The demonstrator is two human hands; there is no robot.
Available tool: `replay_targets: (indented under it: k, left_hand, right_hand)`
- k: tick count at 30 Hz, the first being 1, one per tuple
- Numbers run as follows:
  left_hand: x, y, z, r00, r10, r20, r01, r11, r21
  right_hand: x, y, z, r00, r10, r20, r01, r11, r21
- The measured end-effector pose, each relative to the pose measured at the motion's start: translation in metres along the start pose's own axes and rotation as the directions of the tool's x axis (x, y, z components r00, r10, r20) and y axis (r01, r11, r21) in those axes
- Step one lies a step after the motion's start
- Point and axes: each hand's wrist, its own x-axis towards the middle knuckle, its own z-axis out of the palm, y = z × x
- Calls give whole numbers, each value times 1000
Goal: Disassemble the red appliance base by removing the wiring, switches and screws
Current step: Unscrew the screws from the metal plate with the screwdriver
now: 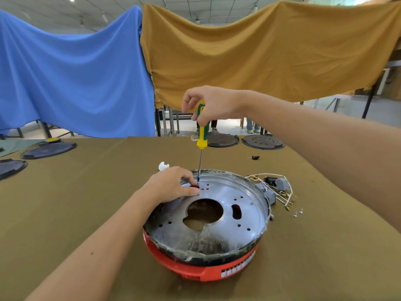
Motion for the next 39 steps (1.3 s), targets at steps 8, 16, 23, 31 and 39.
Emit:
replay_targets:
  k: [8,16,23,31,39]
  left_hand:
    - [-2,1,0,1000,-7,-6,7,1000,-10]
    - [-2,1,-1,1000,-5,1,5,1000,9]
    - [-2,1,0,1000,-10,-9,10,1000,4]
    - [1,-2,1,1000,-14,-6,14,1000,-5]
    - [-1,-2,1,1000,6,-5,-6,1000,2]
  right_hand:
    - [16,-6,3,988,156,-22,-135,768,-627]
    - [9,-19,-1,978,175,114,-114,904,-412]
    - [11,-7,0,995,100,19,-84,910,-406]
    - [9,-8,-2,969,247,-11,-204,774,-599]
    - [4,-8,-6,987,106,119,-77,971,-228]
